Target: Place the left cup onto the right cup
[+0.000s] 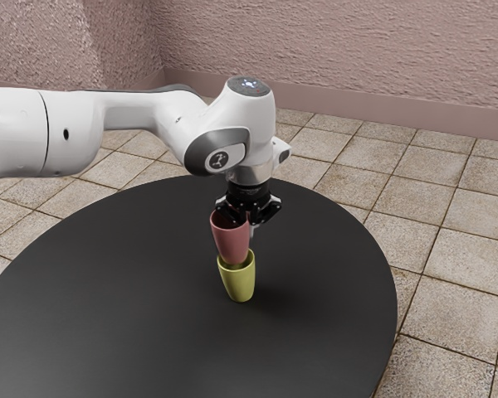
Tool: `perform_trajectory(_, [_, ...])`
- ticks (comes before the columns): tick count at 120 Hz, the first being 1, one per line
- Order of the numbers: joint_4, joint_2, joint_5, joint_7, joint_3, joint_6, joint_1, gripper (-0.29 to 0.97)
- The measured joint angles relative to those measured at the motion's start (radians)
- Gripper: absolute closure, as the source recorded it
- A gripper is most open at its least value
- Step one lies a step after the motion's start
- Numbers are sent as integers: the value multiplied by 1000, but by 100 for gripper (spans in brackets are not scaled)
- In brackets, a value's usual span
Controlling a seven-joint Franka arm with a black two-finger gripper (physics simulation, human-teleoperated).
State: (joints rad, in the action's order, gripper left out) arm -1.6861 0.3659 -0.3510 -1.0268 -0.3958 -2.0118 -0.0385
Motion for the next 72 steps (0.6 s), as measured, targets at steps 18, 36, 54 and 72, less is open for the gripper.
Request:
perform_trajectory(18, [0, 0, -1, -7, -3, 0, 1, 78])
perform_trajectory(36, [0, 0, -1, -15, -6, 1, 3, 78])
perform_trajectory(54, [-1, 0, -1, -22, -6, 1, 4, 78])
perform_trajectory(72, [-4, 4, -1, -27, -6, 0, 4, 78])
